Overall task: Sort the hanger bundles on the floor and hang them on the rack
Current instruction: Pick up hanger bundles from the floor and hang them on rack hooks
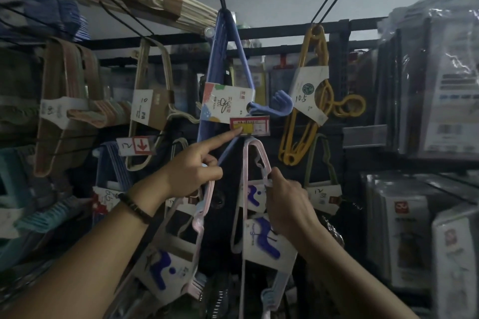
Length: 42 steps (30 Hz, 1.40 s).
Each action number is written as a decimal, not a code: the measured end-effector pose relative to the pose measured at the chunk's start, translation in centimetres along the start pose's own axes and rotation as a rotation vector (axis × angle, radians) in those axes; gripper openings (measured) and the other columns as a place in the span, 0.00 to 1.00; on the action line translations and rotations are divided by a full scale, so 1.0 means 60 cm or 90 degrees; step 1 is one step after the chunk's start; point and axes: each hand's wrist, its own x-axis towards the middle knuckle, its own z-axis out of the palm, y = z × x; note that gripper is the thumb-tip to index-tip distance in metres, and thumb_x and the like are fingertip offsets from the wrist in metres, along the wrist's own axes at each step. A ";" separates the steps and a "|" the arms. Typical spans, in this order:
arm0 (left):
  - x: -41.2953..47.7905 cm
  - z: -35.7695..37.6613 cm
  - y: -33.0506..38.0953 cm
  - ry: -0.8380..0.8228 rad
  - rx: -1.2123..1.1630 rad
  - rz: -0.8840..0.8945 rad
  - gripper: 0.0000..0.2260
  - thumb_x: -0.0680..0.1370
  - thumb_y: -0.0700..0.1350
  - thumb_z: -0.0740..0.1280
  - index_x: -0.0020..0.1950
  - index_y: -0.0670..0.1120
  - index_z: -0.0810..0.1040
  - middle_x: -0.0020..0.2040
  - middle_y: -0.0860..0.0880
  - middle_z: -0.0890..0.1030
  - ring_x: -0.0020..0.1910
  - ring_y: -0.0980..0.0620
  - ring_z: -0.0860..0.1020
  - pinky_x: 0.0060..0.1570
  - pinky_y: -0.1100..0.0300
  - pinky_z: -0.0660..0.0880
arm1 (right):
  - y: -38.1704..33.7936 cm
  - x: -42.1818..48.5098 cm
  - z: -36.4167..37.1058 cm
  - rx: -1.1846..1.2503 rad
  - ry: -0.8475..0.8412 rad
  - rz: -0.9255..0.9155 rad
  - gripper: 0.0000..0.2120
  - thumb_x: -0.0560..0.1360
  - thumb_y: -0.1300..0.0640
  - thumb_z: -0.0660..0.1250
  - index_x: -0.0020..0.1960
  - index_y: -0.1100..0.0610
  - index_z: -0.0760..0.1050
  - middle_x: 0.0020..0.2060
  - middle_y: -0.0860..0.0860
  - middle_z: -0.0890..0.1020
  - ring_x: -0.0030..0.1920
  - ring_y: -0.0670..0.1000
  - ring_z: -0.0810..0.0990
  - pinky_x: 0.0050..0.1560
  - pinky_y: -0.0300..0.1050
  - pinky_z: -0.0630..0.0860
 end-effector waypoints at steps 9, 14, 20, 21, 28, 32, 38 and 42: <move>-0.007 -0.003 -0.007 0.029 -0.048 -0.012 0.38 0.75 0.40 0.65 0.79 0.72 0.64 0.30 0.44 0.60 0.31 0.45 0.58 0.33 0.56 0.61 | 0.004 0.118 0.065 -0.031 -0.015 0.032 0.13 0.83 0.61 0.62 0.67 0.55 0.69 0.41 0.49 0.76 0.34 0.46 0.76 0.29 0.39 0.70; -0.008 0.007 -0.008 0.032 -0.097 -0.022 0.37 0.76 0.40 0.64 0.79 0.71 0.64 0.30 0.47 0.60 0.30 0.44 0.58 0.33 0.62 0.63 | 0.024 0.175 0.122 -0.157 -0.044 0.057 0.19 0.83 0.60 0.62 0.72 0.61 0.64 0.62 0.61 0.76 0.57 0.58 0.79 0.53 0.49 0.78; -0.009 0.028 -0.007 0.051 -0.147 -0.027 0.36 0.75 0.42 0.64 0.78 0.72 0.65 0.32 0.39 0.62 0.34 0.41 0.58 0.39 0.47 0.59 | 0.035 0.209 0.143 -0.345 -0.069 0.046 0.26 0.83 0.56 0.63 0.75 0.66 0.61 0.67 0.64 0.66 0.67 0.63 0.71 0.65 0.52 0.78; -0.008 0.030 -0.008 0.055 -0.149 -0.027 0.36 0.76 0.42 0.64 0.78 0.72 0.64 0.33 0.38 0.63 0.34 0.42 0.58 0.40 0.47 0.60 | 0.041 0.216 0.147 -0.359 -0.077 0.045 0.27 0.84 0.55 0.60 0.79 0.66 0.58 0.72 0.66 0.64 0.70 0.66 0.69 0.68 0.55 0.76; -0.012 0.046 -0.006 0.076 -0.161 -0.012 0.38 0.76 0.40 0.64 0.79 0.72 0.62 0.35 0.38 0.74 0.31 0.50 0.63 0.39 0.48 0.64 | 0.025 0.132 0.083 -0.009 0.021 0.033 0.15 0.84 0.51 0.61 0.66 0.58 0.69 0.63 0.62 0.74 0.56 0.62 0.79 0.55 0.58 0.80; -0.010 0.053 -0.013 0.088 -0.198 0.002 0.37 0.77 0.40 0.63 0.79 0.73 0.62 0.60 0.46 0.74 0.37 0.40 0.64 0.45 0.43 0.65 | -0.024 -0.020 0.024 0.194 0.006 -0.072 0.15 0.84 0.40 0.59 0.47 0.48 0.77 0.40 0.48 0.83 0.37 0.48 0.81 0.36 0.50 0.78; -0.008 0.075 -0.008 0.131 -0.222 0.001 0.38 0.78 0.35 0.62 0.81 0.69 0.62 0.59 0.49 0.82 0.39 0.45 0.66 0.42 0.47 0.68 | -0.068 -0.167 0.060 0.179 -0.145 -0.117 0.19 0.75 0.32 0.67 0.59 0.38 0.66 0.41 0.44 0.82 0.39 0.45 0.82 0.38 0.42 0.77; -0.004 0.086 0.002 0.170 -0.196 0.013 0.39 0.81 0.34 0.62 0.81 0.70 0.59 0.46 0.48 0.81 0.37 0.48 0.68 0.42 0.50 0.69 | -0.044 -0.163 0.113 0.108 -0.042 -0.124 0.08 0.84 0.46 0.60 0.61 0.43 0.62 0.36 0.47 0.79 0.32 0.48 0.79 0.34 0.54 0.79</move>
